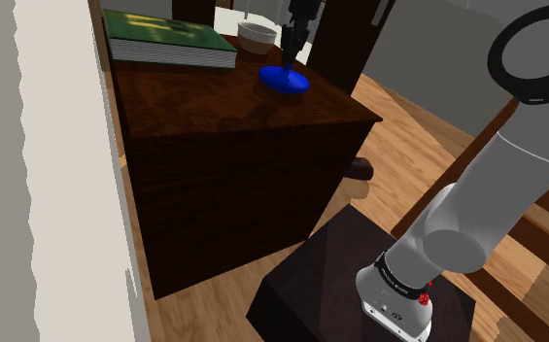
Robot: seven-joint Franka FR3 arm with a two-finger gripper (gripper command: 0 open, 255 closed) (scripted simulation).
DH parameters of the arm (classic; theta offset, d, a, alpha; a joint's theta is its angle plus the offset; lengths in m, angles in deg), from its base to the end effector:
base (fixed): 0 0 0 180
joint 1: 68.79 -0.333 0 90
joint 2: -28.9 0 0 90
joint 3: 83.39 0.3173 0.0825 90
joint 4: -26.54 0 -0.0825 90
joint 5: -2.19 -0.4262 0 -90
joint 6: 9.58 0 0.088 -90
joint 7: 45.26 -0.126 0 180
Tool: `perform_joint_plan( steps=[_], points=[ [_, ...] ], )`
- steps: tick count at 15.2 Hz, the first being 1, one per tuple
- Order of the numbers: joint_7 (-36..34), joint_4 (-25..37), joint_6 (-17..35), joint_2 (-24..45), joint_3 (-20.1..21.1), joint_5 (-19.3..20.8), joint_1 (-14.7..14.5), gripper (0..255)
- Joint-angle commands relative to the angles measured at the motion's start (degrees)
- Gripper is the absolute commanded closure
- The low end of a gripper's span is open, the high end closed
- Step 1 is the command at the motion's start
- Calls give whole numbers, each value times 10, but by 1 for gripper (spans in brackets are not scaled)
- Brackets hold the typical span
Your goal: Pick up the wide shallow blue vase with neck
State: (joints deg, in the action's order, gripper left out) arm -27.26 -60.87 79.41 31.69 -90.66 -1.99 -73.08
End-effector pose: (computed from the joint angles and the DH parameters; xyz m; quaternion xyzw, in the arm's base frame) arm 0.6093 -0.0207 0.5996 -0.9908 -0.1309 0.0041 0.0347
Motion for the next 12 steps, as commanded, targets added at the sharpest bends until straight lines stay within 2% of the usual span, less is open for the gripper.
perform_joint_plan(
  steps=[1,8,12],
  points=[
    [0,0,1,0,0,0,0,255],
    [0,-2,1,-1,0,0,0,255],
    [-1,42,-33,9,0,-1,1,255]
  ],
)
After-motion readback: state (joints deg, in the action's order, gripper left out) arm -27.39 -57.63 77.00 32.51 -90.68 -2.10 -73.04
